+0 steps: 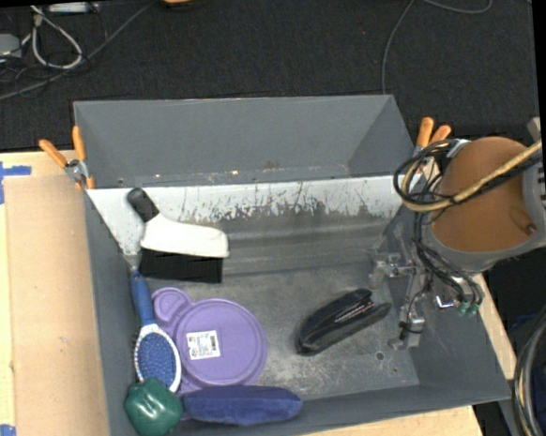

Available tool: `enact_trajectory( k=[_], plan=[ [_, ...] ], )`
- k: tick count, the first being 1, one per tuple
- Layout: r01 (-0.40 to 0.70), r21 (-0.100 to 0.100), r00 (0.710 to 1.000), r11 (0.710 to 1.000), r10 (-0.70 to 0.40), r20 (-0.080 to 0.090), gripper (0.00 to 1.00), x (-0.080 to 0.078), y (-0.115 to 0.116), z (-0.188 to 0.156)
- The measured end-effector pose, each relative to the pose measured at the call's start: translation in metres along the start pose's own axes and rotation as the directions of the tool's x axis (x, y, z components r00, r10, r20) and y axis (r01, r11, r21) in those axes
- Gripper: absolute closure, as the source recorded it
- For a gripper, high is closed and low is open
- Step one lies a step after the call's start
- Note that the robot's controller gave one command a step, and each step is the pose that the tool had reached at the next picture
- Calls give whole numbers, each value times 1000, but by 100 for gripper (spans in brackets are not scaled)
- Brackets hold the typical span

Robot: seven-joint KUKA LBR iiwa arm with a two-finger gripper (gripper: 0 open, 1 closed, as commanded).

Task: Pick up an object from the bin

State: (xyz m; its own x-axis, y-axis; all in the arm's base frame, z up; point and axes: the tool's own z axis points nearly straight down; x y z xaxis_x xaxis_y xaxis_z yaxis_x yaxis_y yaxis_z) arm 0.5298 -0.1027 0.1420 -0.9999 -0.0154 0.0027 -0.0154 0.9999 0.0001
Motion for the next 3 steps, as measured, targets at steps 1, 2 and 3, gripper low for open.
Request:
enact_trajectory(
  k=[1,2,3],
  plan=[
    [0,0,1000,1000,0,0,0,0,0,0],
    [38,2,999,999,-38,4,0,-7,15,58],
    [86,5,996,996,-86,16,100,0,21,68]
  ],
)
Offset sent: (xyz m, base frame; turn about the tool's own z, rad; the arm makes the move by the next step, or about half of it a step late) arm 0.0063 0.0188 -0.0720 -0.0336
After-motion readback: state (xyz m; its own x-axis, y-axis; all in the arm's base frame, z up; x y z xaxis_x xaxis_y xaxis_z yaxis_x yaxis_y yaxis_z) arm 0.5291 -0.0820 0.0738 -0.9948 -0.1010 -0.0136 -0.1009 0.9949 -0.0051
